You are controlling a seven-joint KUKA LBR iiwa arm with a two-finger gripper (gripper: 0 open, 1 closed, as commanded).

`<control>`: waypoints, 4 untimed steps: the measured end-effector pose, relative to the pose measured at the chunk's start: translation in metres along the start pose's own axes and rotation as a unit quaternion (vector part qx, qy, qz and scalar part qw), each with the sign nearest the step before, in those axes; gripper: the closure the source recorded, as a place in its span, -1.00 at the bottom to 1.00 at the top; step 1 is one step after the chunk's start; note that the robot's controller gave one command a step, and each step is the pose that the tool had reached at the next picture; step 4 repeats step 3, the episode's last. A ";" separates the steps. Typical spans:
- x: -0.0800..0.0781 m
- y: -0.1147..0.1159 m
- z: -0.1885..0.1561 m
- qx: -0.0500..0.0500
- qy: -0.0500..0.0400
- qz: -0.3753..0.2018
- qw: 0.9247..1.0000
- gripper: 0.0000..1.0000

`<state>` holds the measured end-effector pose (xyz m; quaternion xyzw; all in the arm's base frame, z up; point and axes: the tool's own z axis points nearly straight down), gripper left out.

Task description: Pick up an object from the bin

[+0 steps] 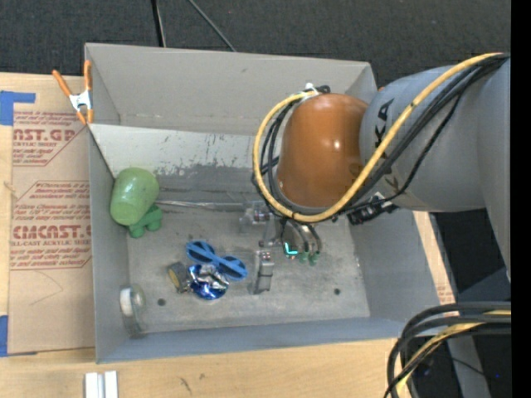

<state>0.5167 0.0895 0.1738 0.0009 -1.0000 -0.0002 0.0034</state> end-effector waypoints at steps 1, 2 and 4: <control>-0.020 0.034 0.108 0.000 -0.002 -0.037 0.999 -1.00; -0.022 0.033 0.103 0.000 -0.004 -0.035 0.999 1.00; 0.010 0.077 -0.045 -0.002 -0.008 -0.042 0.999 1.00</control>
Offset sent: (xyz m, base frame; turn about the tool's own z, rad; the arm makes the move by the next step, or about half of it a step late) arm 0.0204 0.0324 -0.1038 -0.0714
